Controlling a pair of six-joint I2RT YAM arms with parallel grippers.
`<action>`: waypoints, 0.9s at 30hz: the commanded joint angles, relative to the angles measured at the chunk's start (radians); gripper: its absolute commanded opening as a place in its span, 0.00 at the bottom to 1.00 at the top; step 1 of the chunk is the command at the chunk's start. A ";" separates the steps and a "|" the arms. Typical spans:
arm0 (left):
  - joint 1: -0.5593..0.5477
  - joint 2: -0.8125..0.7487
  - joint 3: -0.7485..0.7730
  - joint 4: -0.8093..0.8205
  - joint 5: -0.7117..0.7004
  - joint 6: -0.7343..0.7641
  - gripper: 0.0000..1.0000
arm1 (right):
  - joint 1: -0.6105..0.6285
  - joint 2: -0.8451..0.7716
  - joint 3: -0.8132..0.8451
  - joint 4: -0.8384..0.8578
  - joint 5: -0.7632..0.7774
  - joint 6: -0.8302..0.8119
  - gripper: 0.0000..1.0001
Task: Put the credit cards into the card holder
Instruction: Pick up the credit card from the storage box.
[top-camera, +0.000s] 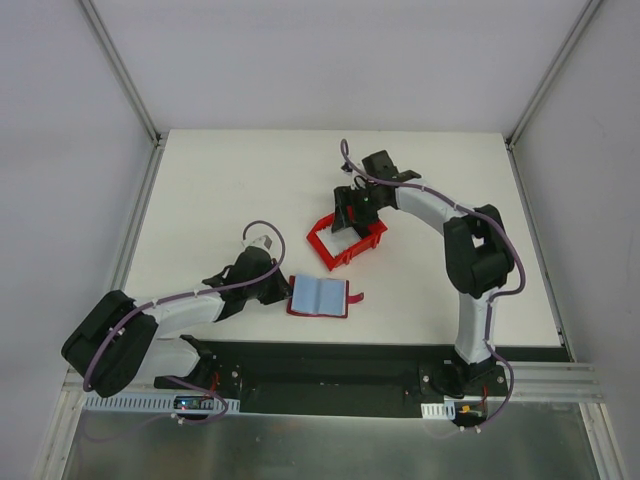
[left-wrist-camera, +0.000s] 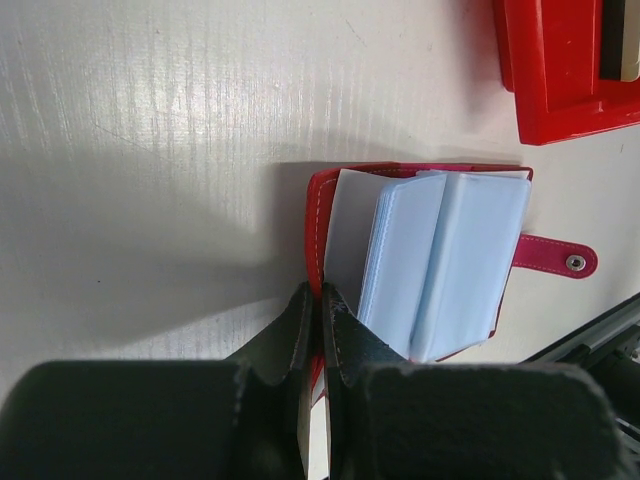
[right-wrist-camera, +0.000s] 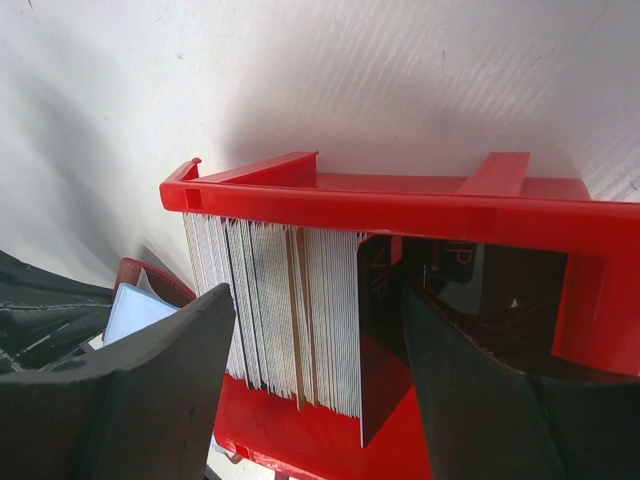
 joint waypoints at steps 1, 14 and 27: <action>0.001 0.018 0.035 -0.004 0.014 0.027 0.00 | -0.003 -0.072 -0.006 -0.006 -0.044 0.010 0.68; 0.001 0.044 0.037 0.009 0.028 0.024 0.00 | -0.017 -0.077 -0.012 -0.010 -0.050 0.012 0.35; 0.001 0.056 0.037 0.019 0.036 0.027 0.00 | -0.034 -0.083 0.036 -0.053 -0.018 -0.014 0.04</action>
